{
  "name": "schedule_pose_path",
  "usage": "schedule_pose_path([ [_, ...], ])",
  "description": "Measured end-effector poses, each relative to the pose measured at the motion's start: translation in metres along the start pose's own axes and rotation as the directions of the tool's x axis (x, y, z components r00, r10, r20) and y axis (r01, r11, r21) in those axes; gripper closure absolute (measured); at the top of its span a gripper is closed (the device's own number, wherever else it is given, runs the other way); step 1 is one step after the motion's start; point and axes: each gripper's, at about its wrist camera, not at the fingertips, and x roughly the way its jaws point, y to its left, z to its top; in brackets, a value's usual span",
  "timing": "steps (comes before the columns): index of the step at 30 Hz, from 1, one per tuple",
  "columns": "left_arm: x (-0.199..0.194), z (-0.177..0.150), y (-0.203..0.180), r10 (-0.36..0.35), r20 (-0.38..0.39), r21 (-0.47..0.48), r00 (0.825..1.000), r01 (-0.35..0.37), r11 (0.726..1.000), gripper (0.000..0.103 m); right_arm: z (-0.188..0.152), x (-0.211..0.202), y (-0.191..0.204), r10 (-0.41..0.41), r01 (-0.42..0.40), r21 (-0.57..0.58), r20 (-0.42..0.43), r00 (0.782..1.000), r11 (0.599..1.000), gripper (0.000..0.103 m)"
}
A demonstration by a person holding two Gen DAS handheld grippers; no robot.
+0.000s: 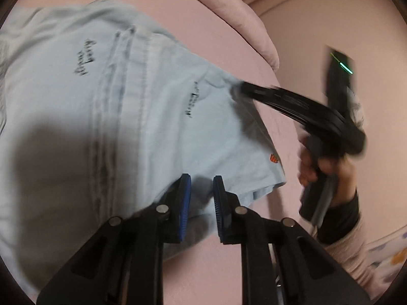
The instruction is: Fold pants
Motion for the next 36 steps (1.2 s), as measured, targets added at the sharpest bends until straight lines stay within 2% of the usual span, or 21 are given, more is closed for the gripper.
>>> schedule_pose_path([
  [2,-0.001,-0.002,0.003,0.011,0.004,0.003,1.0,-0.011,1.0,0.091,-0.018,-0.028,0.01,0.048,-0.046,-0.034,0.06,0.997,0.998,0.083],
  [3,-0.005,-0.006,0.006,0.015,0.007,0.01,1.0,-0.015,1.0,0.091,-0.028,-0.034,0.016,0.059,-0.055,-0.054,0.061,0.996,0.997,0.083],
  [4,-0.003,-0.007,0.005,0.021,0.01,0.018,1.0,-0.021,1.0,0.091,-0.045,-0.039,0.023,0.047,-0.043,-0.089,0.038,0.998,0.995,0.083],
  [7,-0.015,-0.018,0.004,0.014,0.016,0.017,1.0,-0.015,1.0,0.091,-0.102,-0.034,0.031,-0.073,0.066,-0.18,-0.034,0.997,0.981,0.083],
  [8,-0.015,-0.019,0.005,0.012,0.016,0.013,1.0,-0.012,1.0,0.092,-0.116,-0.034,0.029,-0.086,0.081,-0.18,-0.018,0.996,0.98,0.083],
  [9,-0.02,-0.026,0.007,0.009,0.016,0.011,1.0,-0.009,1.0,0.093,-0.132,-0.04,0.028,-0.084,0.091,-0.169,0.048,0.995,0.981,0.083],
  [11,-0.03,-0.028,0.004,0.02,0.02,0.003,1.0,-0.02,1.0,0.091,-0.141,-0.046,0.03,-0.11,0.121,-0.173,0.073,0.991,0.977,0.083],
  [13,-0.055,-0.035,0.001,0.032,0.04,0.014,0.999,-0.032,0.999,0.073,-0.142,-0.055,0.034,-0.135,0.141,-0.156,0.053,0.989,0.978,0.083],
  [14,-0.067,-0.039,-0.001,0.036,0.059,0.024,0.998,-0.038,0.999,0.047,-0.14,-0.067,0.032,-0.135,0.142,-0.143,0.058,0.989,0.98,0.083],
  [15,-0.087,-0.048,0.0,0.027,0.1,0.031,0.995,-0.031,0.999,0.026,-0.139,-0.077,0.033,-0.112,0.121,-0.127,0.079,0.991,0.984,0.082],
  [16,-0.104,-0.056,0.002,0.034,0.144,0.023,0.989,-0.038,0.999,0.017,-0.142,-0.086,0.036,-0.08,0.091,-0.112,0.098,0.992,0.989,0.077],
  [17,-0.12,-0.063,0.007,0.045,0.189,0.008,0.981,-0.048,0.999,0.009,-0.145,-0.093,0.037,-0.041,0.051,-0.091,0.115,0.993,0.995,0.066],
  [18,-0.14,-0.071,0.013,0.05,0.236,-0.01,0.97,-0.049,0.999,0.008,-0.146,-0.099,0.04,-0.009,0.019,-0.073,0.131,0.991,0.997,0.062],
  [19,-0.154,-0.075,0.02,0.049,0.266,-0.03,0.963,-0.043,0.999,0.008,-0.143,-0.082,0.056,0.018,-0.008,-0.071,0.14,0.99,0.997,0.06],
  [21,-0.18,-0.086,0.038,0.074,0.323,-0.087,0.944,-0.048,0.995,0.008,-0.146,-0.082,0.072,0.072,-0.06,-0.083,0.149,0.986,0.995,0.06],
  [24,-0.214,-0.103,0.072,0.136,0.412,-0.212,0.901,-0.05,0.976,0.008,-0.14,-0.074,0.097,0.136,-0.118,-0.127,0.14,0.981,0.985,0.06],
  [25,-0.225,-0.11,0.089,0.159,0.441,-0.273,0.883,-0.037,0.961,0.008,-0.139,-0.069,0.107,0.154,-0.134,-0.143,0.133,0.979,0.981,0.06],
  [28,-0.236,-0.118,0.119,0.162,0.466,-0.386,0.87,0.035,0.922,0.008,-0.14,-0.064,0.144,0.227,-0.204,-0.185,0.112,0.968,0.961,0.06],
  [31,-0.234,-0.119,0.138,0.152,0.491,-0.432,0.858,0.088,0.897,0.008,-0.133,-0.057,0.172,0.258,-0.229,-0.235,0.1,0.961,0.945,0.06],
  [34,-0.232,-0.104,0.14,0.144,0.532,-0.428,0.834,0.118,0.896,0.009,-0.125,-0.05,0.199,0.284,-0.249,-0.276,0.095,0.954,0.928,0.06],
  [36,-0.228,-0.092,0.138,0.136,0.539,-0.432,0.831,0.134,0.892,0.014,-0.12,-0.045,0.212,0.298,-0.263,-0.283,0.089,0.95,0.922,0.06],
])
